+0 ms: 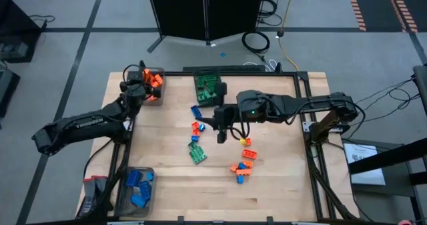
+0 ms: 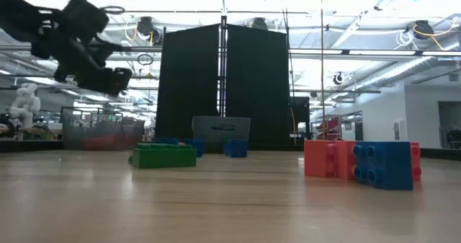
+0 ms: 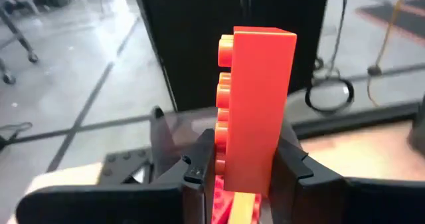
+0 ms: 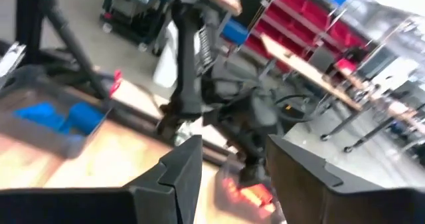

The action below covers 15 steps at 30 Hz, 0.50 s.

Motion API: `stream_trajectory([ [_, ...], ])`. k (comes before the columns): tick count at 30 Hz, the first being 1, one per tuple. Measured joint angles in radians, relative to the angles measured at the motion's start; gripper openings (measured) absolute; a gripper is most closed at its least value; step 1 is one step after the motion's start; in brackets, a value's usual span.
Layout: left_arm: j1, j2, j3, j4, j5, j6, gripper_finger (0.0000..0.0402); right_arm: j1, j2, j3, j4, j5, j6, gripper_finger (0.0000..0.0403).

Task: Sort blocks
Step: Put the orange game piece into the top left black transparent bin

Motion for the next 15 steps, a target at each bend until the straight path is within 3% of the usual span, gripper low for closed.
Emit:
stream_trajectory([
  [5, 0.049, 0.053, 0.000, -0.035, 0.116, -0.017, 0.0087, 0.000, 0.000, 0.000, -0.178, 0.000, 0.074, 0.0159],
  [11, 0.052, 0.076, 0.000, -0.032, 0.119, 0.058, 0.0194, -0.010, 0.038, 0.000, -0.441, 0.001, 0.206, 0.0160],
  [15, 0.053, 0.076, 0.000, -0.047, 0.105, 0.063, 0.0242, -0.010, 0.095, 0.000, -0.514, -0.001, 0.264, 0.0160],
])
